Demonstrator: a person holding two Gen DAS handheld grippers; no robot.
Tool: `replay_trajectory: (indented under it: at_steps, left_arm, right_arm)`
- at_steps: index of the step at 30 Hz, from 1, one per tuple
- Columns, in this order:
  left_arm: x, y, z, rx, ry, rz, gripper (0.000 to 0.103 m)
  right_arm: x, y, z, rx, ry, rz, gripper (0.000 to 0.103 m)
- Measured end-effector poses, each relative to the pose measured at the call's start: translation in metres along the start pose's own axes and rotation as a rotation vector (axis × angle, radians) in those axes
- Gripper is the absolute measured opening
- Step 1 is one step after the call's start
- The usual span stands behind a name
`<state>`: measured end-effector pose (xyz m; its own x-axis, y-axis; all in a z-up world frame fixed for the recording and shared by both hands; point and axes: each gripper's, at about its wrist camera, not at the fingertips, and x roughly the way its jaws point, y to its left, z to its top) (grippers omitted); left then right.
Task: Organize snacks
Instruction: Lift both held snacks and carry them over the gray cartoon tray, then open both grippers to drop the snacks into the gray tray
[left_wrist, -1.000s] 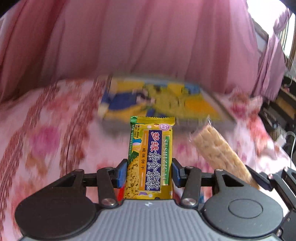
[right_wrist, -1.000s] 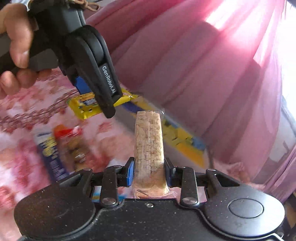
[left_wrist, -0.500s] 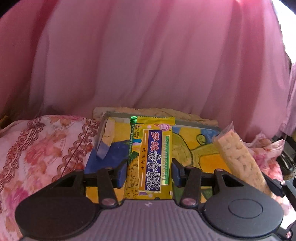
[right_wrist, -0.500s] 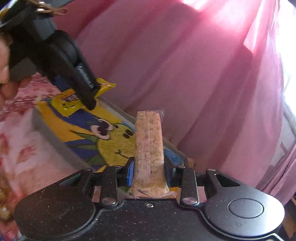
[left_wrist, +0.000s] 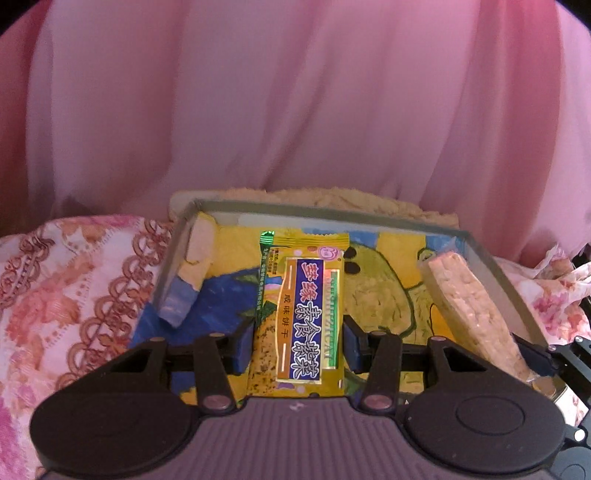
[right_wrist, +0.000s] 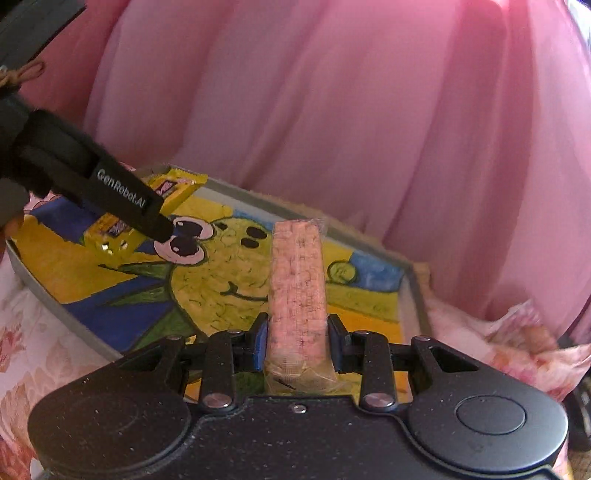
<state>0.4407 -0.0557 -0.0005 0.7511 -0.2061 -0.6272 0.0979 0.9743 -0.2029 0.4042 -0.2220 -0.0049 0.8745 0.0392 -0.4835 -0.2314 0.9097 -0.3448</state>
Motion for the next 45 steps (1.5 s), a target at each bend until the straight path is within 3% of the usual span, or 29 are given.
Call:
replay_trajectory:
  at_steps: [14,17,19,22,31,45]
  left_arm:
    - [0.019,-0.021,-0.015,0.078,0.060,0.024,0.052]
    - [0.019,-0.024,-0.014,0.077,0.066,0.032,0.054]
    - [0.017,-0.024,-0.014,0.070,0.058,0.038,0.059]
    - [0.008,-0.024,-0.014,0.055,0.022,0.037,0.081]
    - [-0.042,-0.021,-0.025,-0.006,-0.093,0.032,0.100]
    - [-0.153,-0.014,-0.063,0.021,-0.249,0.087,0.103]
  right_arm:
    - [0.019,-0.001,-0.007,0.080,0.038,0.051,0.036]
    - [0.017,-0.006,-0.009,0.122,0.042,0.062,0.045]
    - [0.013,-0.009,-0.011,0.141,0.027,0.058,0.060]
    - [0.002,-0.018,-0.016,0.195,-0.003,0.073,0.070]
    - [-0.056,-0.043,-0.026,0.328,-0.122,0.045,0.099]
    - [-0.176,-0.040,-0.040,0.431,-0.245,0.030,0.102]
